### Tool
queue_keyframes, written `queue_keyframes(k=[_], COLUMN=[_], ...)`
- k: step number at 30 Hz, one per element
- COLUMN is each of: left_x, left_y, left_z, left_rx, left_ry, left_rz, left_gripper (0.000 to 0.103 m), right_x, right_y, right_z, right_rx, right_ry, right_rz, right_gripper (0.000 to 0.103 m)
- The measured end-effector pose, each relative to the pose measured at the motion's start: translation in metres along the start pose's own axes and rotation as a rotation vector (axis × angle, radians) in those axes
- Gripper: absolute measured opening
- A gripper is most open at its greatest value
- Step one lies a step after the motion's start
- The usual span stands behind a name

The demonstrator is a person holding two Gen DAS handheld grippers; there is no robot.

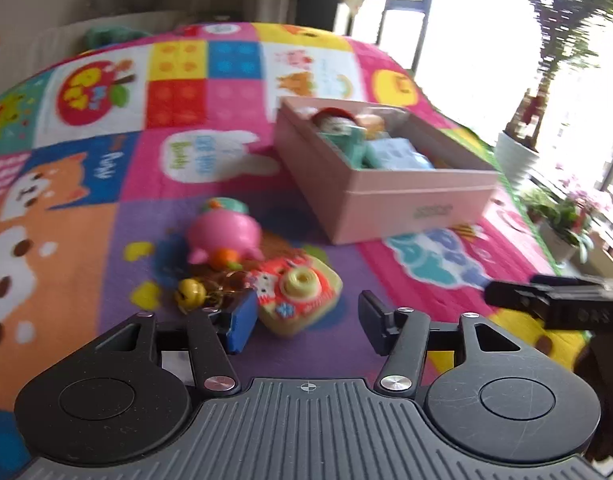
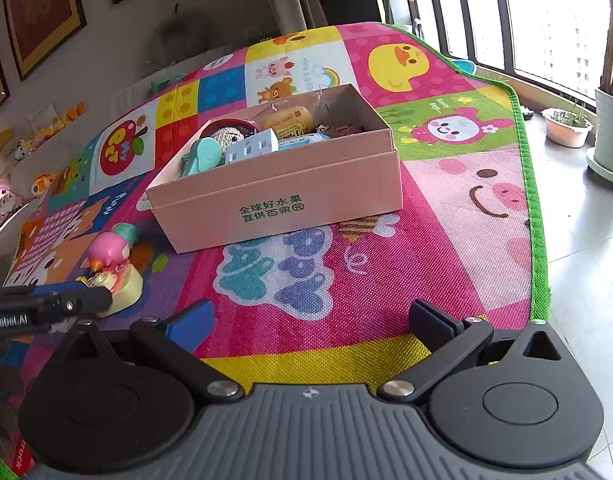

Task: Organize objects
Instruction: 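Grasp the red Hello Kitty toy with the left tool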

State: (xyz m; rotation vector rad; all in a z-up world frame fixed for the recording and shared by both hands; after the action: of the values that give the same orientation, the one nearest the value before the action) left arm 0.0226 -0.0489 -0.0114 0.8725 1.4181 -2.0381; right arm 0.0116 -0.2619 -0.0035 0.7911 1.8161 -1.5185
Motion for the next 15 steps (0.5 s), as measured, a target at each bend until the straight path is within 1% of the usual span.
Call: queue_keyframes(k=[2,6,9,13,15], left_x=[0.005,0.008,0.006,-0.006,-0.016], left_y=[-0.003,-0.007,-0.003,0.011,0.02], left_z=[0.007,0.006,-0.003,-0.012,-0.012], left_rx=[0.032,0.0,-0.008,-0.005,-0.006], left_ry=[0.001,-0.044,-0.113,-0.211,-0.229], left_rz=[-0.01,-0.002,-0.007,-0.019,-0.011], left_gripper=[0.06,0.059,0.059,0.059,0.059], right_x=[0.0,0.0,0.0,0.0,0.0], right_y=[0.0,0.0,0.0,0.0,0.0], right_z=[0.0,0.0,0.0,0.0,0.0], right_rx=[0.0,-0.001,0.0,-0.001,-0.001], right_ry=[0.0,0.0,-0.001,0.0,-0.001], right_rz=[0.0,0.0,0.0,0.0,0.0], right_gripper=[0.103,0.103,0.103,0.103,0.103])
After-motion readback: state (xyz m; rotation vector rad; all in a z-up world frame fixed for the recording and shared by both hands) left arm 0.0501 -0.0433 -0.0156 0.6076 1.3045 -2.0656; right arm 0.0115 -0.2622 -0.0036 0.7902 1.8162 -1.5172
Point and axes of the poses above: each gripper's, at about its wrist camera, not at the fingertips, and y roughly the way its jaws point, z to its right, x to its underside, the point moved 7 cm from there along y, roughly the way its jaws point, and after that the axes turned 8 degrees about -y, right-handed, at the moved point
